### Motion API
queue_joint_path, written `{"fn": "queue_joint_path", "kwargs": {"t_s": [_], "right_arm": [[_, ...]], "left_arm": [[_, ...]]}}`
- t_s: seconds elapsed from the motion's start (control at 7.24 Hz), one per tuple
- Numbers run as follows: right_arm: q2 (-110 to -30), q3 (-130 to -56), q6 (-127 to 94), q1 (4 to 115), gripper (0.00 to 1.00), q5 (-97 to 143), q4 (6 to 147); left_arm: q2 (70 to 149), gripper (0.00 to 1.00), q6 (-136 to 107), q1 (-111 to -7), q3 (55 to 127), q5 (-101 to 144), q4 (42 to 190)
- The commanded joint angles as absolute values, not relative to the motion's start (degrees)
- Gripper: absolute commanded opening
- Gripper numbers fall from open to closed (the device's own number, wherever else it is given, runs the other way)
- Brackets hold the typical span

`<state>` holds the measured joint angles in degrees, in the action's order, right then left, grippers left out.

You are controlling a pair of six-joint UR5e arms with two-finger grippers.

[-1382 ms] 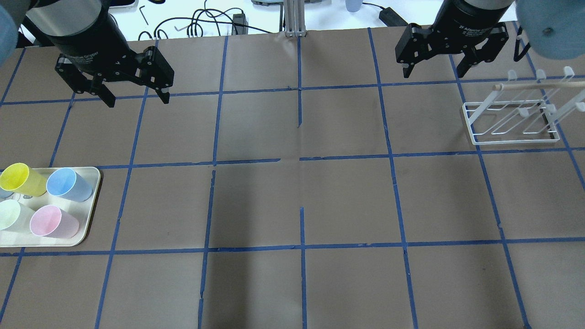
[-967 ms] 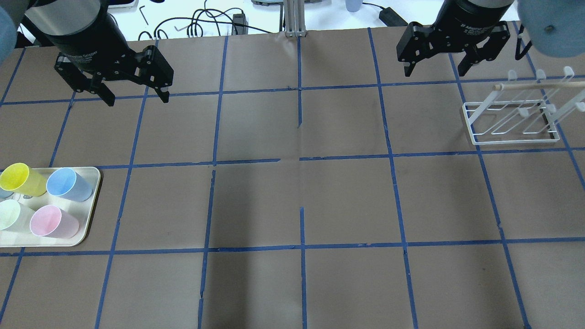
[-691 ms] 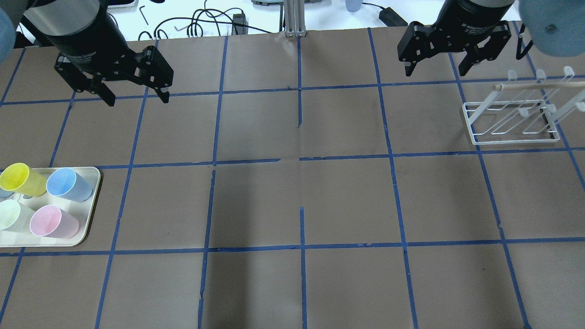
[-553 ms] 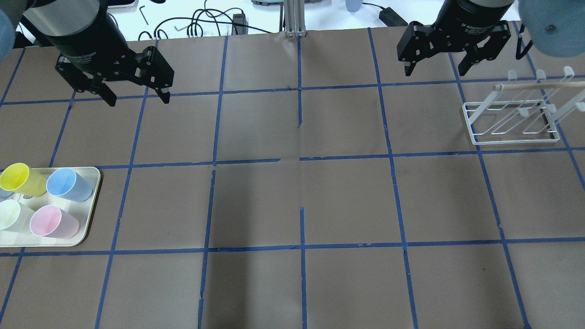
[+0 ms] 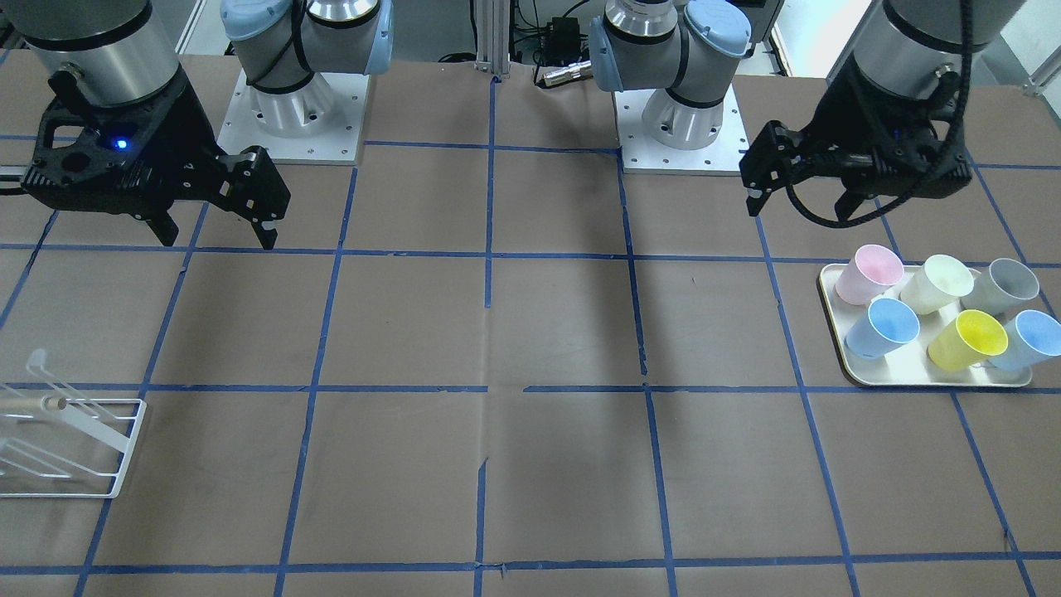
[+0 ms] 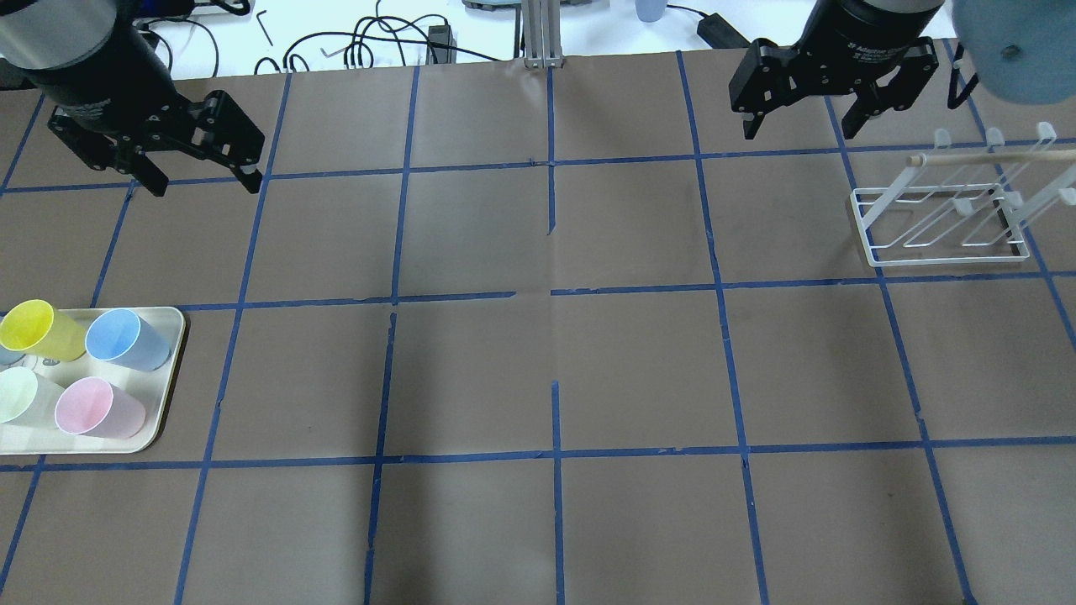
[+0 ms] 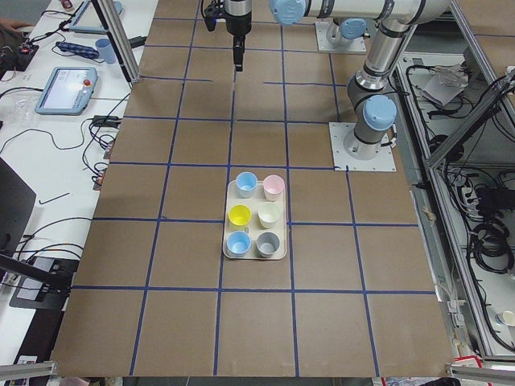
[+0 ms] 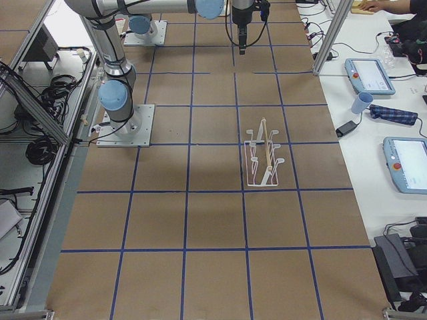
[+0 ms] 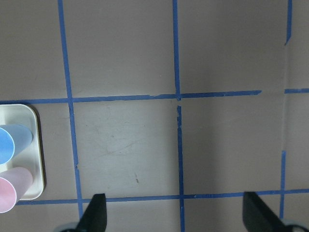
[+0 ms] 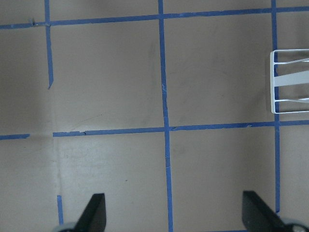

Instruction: Transfer IKEA cup to right arm and place on rack

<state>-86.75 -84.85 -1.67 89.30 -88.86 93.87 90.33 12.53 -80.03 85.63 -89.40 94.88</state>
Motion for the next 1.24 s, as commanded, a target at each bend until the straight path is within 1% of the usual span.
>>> {"fn": "queue_joint_path", "kwargs": {"t_s": [0.0, 0.28, 0.55, 0.69, 1.11], "right_arm": [[-86.75, -84.90, -1.67, 89.30, 1.00, -88.86, 93.87], [-86.75, -84.90, -1.67, 89.30, 1.00, -88.86, 93.87], [-86.84, -85.08, -1.67, 89.30, 1.00, -88.86, 93.69], [-86.84, -85.17, -1.67, 89.30, 1.00, -88.86, 93.78], [-86.92, -85.17, -1.67, 89.30, 1.00, -88.86, 93.78]], "left_arm": [[91.57, 1.00, 26.64, -71.33, 86.04, -89.74, 95.01], [94.29, 1.00, 41.22, -62.18, 88.23, -89.56, 93.88], [98.94, 1.00, 53.20, -55.49, 90.60, -89.56, 86.61], [101.05, 1.00, 56.83, -53.55, 91.92, -89.65, 82.14], [104.76, 1.00, 62.73, -52.73, 95.96, -90.09, 71.50]]}}
